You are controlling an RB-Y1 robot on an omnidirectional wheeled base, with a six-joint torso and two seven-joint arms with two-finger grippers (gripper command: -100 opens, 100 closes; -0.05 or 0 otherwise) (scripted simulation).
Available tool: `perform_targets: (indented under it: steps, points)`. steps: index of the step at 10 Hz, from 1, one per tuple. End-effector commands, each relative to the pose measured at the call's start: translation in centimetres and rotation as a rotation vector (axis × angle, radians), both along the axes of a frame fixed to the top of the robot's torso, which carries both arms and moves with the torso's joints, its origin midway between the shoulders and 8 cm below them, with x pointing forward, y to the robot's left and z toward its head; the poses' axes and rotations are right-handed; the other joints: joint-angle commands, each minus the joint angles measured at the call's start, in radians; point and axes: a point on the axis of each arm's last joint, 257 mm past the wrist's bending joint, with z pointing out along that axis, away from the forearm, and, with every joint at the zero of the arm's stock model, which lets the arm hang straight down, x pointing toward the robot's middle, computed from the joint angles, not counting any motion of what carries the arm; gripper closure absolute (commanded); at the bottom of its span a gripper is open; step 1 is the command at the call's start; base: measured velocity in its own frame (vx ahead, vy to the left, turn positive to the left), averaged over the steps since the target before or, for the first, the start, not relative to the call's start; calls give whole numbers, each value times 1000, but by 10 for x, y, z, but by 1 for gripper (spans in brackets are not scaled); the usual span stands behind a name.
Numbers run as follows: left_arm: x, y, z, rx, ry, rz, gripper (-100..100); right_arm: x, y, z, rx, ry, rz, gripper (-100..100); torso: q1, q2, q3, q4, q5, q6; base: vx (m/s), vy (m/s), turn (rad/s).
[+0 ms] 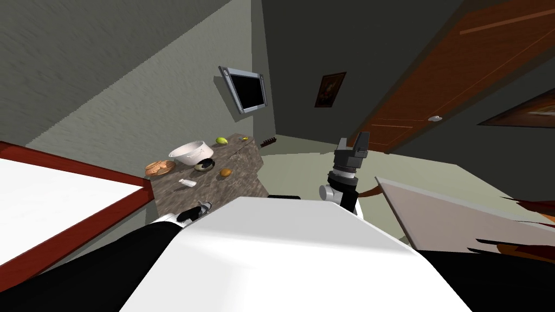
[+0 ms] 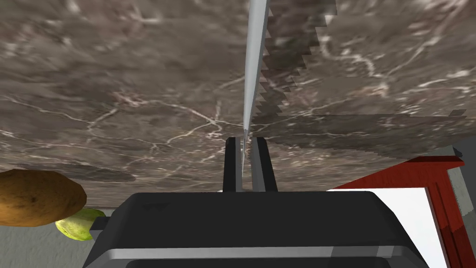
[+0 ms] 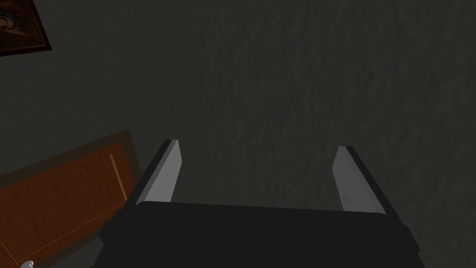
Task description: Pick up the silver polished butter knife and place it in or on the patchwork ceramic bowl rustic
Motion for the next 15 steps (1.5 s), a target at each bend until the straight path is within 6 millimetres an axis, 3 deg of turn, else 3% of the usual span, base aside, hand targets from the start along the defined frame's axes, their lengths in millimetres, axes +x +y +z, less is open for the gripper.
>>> perform_targets:
  steps: [1,3,4,5,10,15]
  points:
    - [0,-5,5,-2,5,-3,100,0,0,0,0,0,0,0,0,0,0,0,0,0,3,1,63]
    - [0,-6,6,-2,6,-5,100,0,0,0,0,0,0,0,0,0,0,0,0,0,1,0,19]
    - [0,-6,6,-3,7,-5,0,0,0,0,0,0,0,0,0,0,0,0,0,0,0,0,0]
    - [-4,7,8,9,28,-7,100,0,0,0,0,0,0,0,0,0,0,0,0,0,-1,-38,-71]
    - [-11,39,11,35,72,-3,100,0,0,0,0,0,0,0,-2,0,0,0,0,1,1,-41,-55]
    - [-16,85,19,66,118,19,100,0,0,0,0,0,0,0,-1,-1,0,0,0,2,1,-25,-87]
